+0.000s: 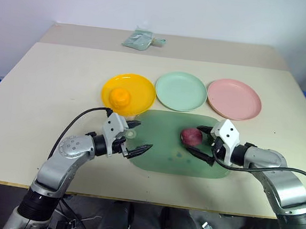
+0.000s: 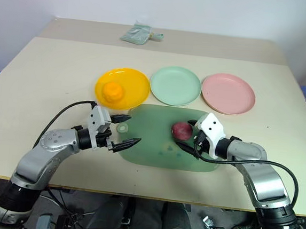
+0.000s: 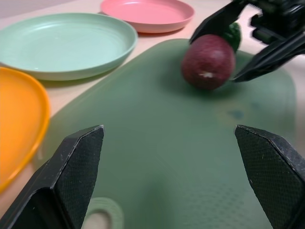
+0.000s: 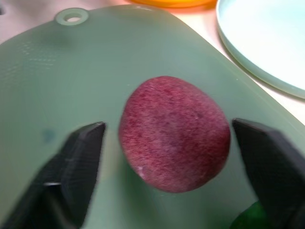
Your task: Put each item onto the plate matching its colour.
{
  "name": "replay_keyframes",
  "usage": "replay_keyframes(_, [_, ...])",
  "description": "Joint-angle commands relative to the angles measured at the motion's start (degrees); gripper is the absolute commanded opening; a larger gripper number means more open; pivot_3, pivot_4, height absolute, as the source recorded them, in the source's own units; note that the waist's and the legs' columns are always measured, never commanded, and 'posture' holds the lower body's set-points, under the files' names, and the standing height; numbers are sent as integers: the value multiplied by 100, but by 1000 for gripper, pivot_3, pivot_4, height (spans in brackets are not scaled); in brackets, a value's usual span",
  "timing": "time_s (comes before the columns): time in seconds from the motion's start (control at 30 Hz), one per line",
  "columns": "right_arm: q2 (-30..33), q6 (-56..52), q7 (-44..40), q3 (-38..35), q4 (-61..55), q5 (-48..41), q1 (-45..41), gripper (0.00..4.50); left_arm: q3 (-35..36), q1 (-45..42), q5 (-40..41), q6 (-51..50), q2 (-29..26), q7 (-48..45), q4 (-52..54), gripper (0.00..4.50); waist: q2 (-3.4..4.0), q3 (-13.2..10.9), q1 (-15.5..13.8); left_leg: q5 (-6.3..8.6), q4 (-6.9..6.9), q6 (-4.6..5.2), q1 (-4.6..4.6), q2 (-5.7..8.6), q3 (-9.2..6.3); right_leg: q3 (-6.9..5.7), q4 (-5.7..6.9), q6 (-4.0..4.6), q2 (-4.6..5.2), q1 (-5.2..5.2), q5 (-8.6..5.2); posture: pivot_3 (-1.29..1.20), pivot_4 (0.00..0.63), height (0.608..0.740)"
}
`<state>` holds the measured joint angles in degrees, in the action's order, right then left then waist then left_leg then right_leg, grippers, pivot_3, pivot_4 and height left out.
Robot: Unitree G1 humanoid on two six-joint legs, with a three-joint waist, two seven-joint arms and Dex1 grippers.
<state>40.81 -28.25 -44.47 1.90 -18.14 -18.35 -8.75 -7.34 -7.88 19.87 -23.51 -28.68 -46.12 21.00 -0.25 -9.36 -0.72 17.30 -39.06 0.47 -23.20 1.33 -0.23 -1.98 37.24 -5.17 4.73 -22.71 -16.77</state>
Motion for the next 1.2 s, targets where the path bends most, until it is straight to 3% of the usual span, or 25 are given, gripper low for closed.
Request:
replay_keyframes(0.03, [-39, 174, -30, -47, -81, 37, -133, 2446, -26, 35, 102, -16, -37, -47, 247, 4500, 0, 0, -1, 0, 0, 0, 0, 0, 0, 0, 0, 0, 0, 0, 0, 0, 150, 740])
replay_keyframes(0.27, [-254, 32, 509, -575, 165, -72, -905, 2326, -85, 72, 81, 59, -4, -32, 213, 4500, 2, 0, 10, 0, 0, 0, 0, 0, 0, 0, 1, 0, -1, -2, 0, 0, 150, 740])
replay_keyframes(0.4, [-410, -223, 1715, -726, 1549, 635, -2065, 2326, -147, 21, 26, 169, 48, -15, 101, 4500, 2, 0, 14, -16, -1, -28, 1, 0, 1, 0, 1, 0, -2, -2, 0, 0, 150, 740])
replay_keyframes(0.6, [-505, -2, 2451, -619, 3469, 1320, -2840, 2326, -161, -4, -26, 197, 95, 45, 91, 4500, 2, 0, 8, -15, 4, -26, -10, 6, 1, 0, -2, 0, -1, -7, 0, 0, 150, 740])
replay_keyframes(0.7, [-569, 153, 2380, -673, 3810, 1296, -2915, 2326, -143, 6, -41, 171, 128, 129, 173, 4500, 6, -2, 26, -16, 4, -26, -10, 5, 3, 0, -1, 0, -3, -8, 0, 0, 150, 740])
replay_keyframes(0.73, [-585, 182, 2383, -692, 3853, 1295, -2928, 3340, -136, 7, -43, 166, 140, 154, 189, 4500, 10, -4, 33, -16, 4, -27, -10, 4, 3, 0, 0, 0, -4, -8, 0, 0, 150, 740])
replay_keyframes(0.8, [-589, 261, 2386, -703, 3851, 1313, -2916, 4257, -142, 20, -55, 152, 166, 204, 224, 4500, 12, -4, 41, -16, 4, -26, -10, 4, 4, 1, 1, 0, -4, -9, 1, 0, 150, 740])
replay_keyframes(0.83, [-555, 414, 2318, -761, 3636, 1263, -2824, 4477, -160, 52, -66, 161, 180, 221, 243, 4500, 12, -4, 44, -16, 4, -26, -10, 4, 4, 1, 1, 0, -5, -9, 1, 0, 150, 740])
replay_keyframes(1.0, [-271, 861, 1597, -1234, 2626, 746, -2264, 4477, -175, 156, -63, 222, 169, 211, 213, 4500, 14, -4, 2, -14, 4, -24, -10, 3, 4, 1, 1, -1, -6, -9, 1, 0, 150, 740])
replay_keyframes(1.2, [589, 214, -374, -1686, 677, -614, -466, 4477, -229, 114, -99, 419, 99, 1, -72, 4500, 16, -2, -38, 9, -3, 17, -10, 4, -5, 3, -9, -2, -4, 4, 1, 0, 150, 740])
